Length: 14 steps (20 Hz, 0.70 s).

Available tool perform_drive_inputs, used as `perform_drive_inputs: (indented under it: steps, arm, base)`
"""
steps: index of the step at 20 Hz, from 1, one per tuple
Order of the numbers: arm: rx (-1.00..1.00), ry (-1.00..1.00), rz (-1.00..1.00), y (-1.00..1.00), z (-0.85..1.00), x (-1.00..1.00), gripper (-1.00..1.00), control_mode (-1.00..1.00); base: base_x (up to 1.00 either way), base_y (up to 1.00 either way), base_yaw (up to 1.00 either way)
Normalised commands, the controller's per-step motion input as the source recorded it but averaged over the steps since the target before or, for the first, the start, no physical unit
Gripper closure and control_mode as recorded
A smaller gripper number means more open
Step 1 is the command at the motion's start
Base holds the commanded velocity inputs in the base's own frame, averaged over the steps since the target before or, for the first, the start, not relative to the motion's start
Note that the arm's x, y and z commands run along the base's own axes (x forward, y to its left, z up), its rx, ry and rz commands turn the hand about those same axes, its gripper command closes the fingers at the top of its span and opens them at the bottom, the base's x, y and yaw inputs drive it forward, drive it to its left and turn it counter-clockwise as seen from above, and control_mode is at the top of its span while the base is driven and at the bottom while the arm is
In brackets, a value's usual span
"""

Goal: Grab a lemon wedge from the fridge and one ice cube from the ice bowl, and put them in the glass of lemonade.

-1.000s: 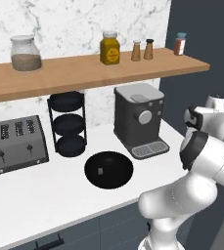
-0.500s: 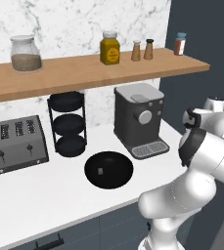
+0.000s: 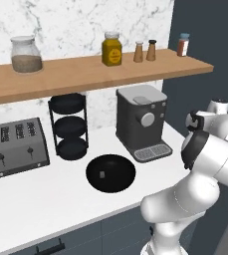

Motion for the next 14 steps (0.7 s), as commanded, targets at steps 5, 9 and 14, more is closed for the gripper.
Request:
perform_drive_inputs:
  steps: [5, 9, 14]
  arm:
    - [0.00, 0.00, 0.00, 0.00, 0.00, 0.00, -1.00, -1.00]
    - [0.00, 0.00, 0.00, 0.00, 0.00, 0.00, -1.00, -1.00]
    - [0.00, -0.03, 0.00, 0.00, 0.04, -0.09, -1.00, -1.00]
  base:
    - [0.00, 0.00, 0.00]
    - [0.00, 0.00, 0.00]
    - [0.00, 0.00, 0.00]
